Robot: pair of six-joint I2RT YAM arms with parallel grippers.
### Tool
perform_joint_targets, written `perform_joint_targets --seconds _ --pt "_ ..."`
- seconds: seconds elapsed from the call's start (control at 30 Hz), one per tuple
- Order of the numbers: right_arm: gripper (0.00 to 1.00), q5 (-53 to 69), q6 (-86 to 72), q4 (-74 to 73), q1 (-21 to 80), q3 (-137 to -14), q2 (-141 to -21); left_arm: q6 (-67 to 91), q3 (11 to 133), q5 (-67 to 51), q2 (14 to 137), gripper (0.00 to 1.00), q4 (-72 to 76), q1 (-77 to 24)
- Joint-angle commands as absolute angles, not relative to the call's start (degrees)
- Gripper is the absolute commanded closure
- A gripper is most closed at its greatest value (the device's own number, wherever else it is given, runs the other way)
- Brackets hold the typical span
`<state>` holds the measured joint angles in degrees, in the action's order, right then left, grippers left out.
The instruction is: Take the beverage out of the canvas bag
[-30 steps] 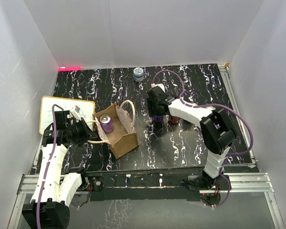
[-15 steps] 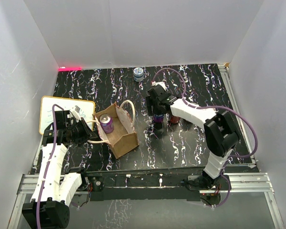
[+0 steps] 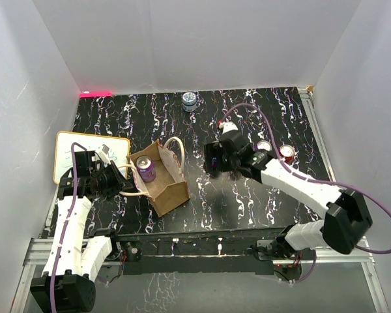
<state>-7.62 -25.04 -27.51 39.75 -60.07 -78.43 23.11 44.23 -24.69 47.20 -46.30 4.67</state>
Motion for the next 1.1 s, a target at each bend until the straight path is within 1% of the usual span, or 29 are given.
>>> perform_joint_targets --seconds 0.0,0.1,0.2,0.37,0.57,0.67,0.73,0.83,0.93,1.07 --pt "0.11 -2.07 -29.08 -22.09 42.45 -52.83 -73.67 23.12 44.12 -25.82 46.96 1.0 -46.57 5.01" --pt "0.09 -1.15 -29.61 -21.03 46.59 -50.14 -71.66 23.12 44.12 -25.83 46.97 1.0 -46.5 5.09" --pt "0.08 -3.85 -29.34 -22.64 52.15 -51.74 -70.99 23.12 43.99 -25.83 46.92 1.0 -46.47 5.18" --pt "0.07 -9.4 -26.26 -25.35 60.61 -62.59 -72.92 23.16 44.03 -25.82 46.93 1.0 -46.49 5.44" --pt "0.07 -7.36 -18.91 -21.86 67.55 -74.07 -78.92 23.2 43.99 -25.7 46.93 1.0 -46.5 5.45" --pt "0.09 -7.94 -17.68 -20.0 68.29 -79.0 -84.08 23.2 44.03 -25.69 46.81 1.0 -46.49 5.56" --pt "0.1 -10.67 -17.62 -21.09 68.29 -83.54 -88.38 23.12 44.03 -25.72 46.83 1.0 -46.58 5.57" --pt "0.12 -15.1 -16.7 -24.54 68.23 -91.6 -95.4 23.16 44.03 -25.75 46.69 1.0 -46.58 5.54" --pt "0.19 -19.01 -16.11 -28.73 67.91 -100.26 -103.57 23.12 44.03 -25.7 46.51 1.0 -46.58 5.54" --pt "0.21 -22.09 -16.92 -33.76 66.47 -107.6 -111.39 23.12 44.04 -25.75 46.32 1.0 -46.65 5.54"
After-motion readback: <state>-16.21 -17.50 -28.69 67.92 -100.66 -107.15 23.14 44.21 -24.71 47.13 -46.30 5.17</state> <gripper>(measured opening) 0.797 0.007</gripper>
